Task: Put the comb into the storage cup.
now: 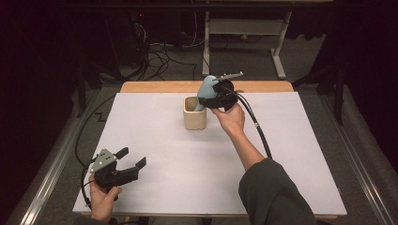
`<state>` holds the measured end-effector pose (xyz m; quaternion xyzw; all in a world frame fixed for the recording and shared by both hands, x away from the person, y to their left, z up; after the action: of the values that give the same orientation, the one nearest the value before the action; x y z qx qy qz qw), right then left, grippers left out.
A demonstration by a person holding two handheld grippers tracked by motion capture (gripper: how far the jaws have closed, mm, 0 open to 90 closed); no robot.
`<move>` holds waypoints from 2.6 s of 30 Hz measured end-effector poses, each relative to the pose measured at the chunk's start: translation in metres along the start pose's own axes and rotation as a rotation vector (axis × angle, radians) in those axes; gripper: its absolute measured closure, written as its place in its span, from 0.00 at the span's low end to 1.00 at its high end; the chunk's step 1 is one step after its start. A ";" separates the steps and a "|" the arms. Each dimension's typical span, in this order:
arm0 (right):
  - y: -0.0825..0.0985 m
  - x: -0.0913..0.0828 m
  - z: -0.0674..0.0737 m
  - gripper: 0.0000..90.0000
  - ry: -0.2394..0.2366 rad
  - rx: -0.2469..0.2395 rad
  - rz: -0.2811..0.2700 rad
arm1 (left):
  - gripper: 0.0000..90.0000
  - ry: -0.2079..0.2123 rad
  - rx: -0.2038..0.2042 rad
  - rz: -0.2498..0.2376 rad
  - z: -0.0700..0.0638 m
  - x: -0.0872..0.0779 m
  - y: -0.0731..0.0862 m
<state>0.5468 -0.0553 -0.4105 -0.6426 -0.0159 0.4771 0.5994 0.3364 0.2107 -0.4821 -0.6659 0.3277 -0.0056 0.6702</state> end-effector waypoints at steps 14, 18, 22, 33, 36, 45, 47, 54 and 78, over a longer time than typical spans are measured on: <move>-0.003 -0.007 0.000 0.40 -0.002 -0.003 -0.024 | 0.22 0.000 -0.001 -0.001 0.000 -0.001 0.000; -0.002 -0.007 0.001 0.40 -0.001 -0.010 -0.023 | 0.22 0.000 -0.001 -0.001 0.000 -0.001 0.000; -0.001 -0.008 0.000 0.40 -0.007 -0.007 -0.039 | 0.22 0.003 0.000 -0.002 0.000 -0.001 0.000; -0.001 -0.017 -0.002 0.40 -0.012 -0.009 -0.056 | 0.22 0.003 0.003 -0.001 0.000 -0.001 0.000; -0.001 -0.019 -0.001 0.40 -0.014 -0.015 -0.058 | 0.22 0.002 0.003 -0.002 0.000 -0.001 0.000; 0.000 -0.023 -0.001 0.40 -0.015 -0.028 -0.060 | 0.22 0.002 0.003 -0.001 0.000 -0.001 0.001; 0.000 -0.024 -0.001 0.40 -0.016 -0.028 -0.062 | 0.22 0.002 0.003 -0.001 0.000 0.000 0.001; 0.001 -0.029 -0.003 0.40 -0.014 -0.033 -0.062 | 0.21 0.002 0.004 0.000 0.000 0.000 0.001; 0.005 -0.041 0.000 0.40 -0.035 -0.059 -0.072 | 0.21 0.000 0.003 -0.001 0.000 0.000 0.001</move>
<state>0.5217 -0.0805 -0.3903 -0.6506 -0.0633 0.4656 0.5966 0.3358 0.2106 -0.4825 -0.6650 0.3273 -0.0065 0.6713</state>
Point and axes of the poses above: each handheld gripper's, and its own axes: x roughly forward along the jaws, y roughly out of its underside, z roughly to its left, the point moved 8 cm from there along x, roughly forward along the jaws, and after that the axes turned 5 degrees about -y, right-handed, at the moved point
